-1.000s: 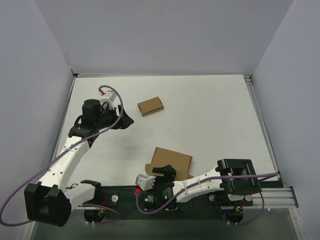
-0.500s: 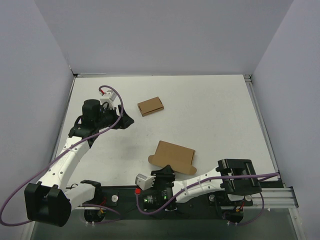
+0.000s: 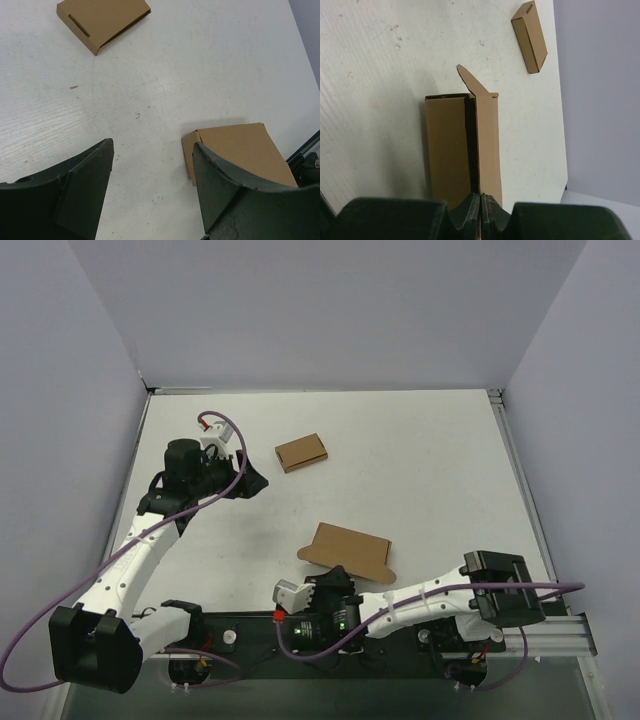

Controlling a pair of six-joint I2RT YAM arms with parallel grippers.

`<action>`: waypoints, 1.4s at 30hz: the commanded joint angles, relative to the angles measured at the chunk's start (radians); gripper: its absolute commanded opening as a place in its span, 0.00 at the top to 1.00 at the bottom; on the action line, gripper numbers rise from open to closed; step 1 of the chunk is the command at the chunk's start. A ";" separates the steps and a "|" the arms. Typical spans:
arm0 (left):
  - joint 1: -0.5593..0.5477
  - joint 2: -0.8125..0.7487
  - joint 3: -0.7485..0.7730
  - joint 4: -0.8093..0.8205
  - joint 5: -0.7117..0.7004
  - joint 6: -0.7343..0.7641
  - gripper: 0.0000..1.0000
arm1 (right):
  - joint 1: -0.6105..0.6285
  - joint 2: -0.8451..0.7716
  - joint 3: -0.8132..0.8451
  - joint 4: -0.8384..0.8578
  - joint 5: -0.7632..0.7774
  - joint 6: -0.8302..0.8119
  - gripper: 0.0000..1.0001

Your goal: Fold the paper box

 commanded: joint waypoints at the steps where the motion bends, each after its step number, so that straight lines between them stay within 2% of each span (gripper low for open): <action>1: 0.008 -0.020 -0.002 0.040 0.025 0.004 0.26 | -0.059 -0.114 0.043 -0.062 -0.063 -0.059 0.94; 10: 0.009 -0.019 -0.002 0.039 0.026 0.005 0.26 | -0.182 -0.233 0.052 -0.061 -0.314 -0.143 0.98; 23: 0.008 -0.007 -0.002 0.039 0.032 0.004 0.26 | -0.443 -0.378 0.104 -0.061 -0.743 -0.246 1.00; 33: 0.009 -0.004 -0.009 0.058 0.077 0.005 0.26 | -0.711 -0.343 0.156 -0.061 -1.122 -0.290 1.00; 42: 0.006 -0.022 -0.023 0.100 0.144 0.013 0.26 | -0.918 -0.241 0.279 -0.098 -1.379 -0.321 1.00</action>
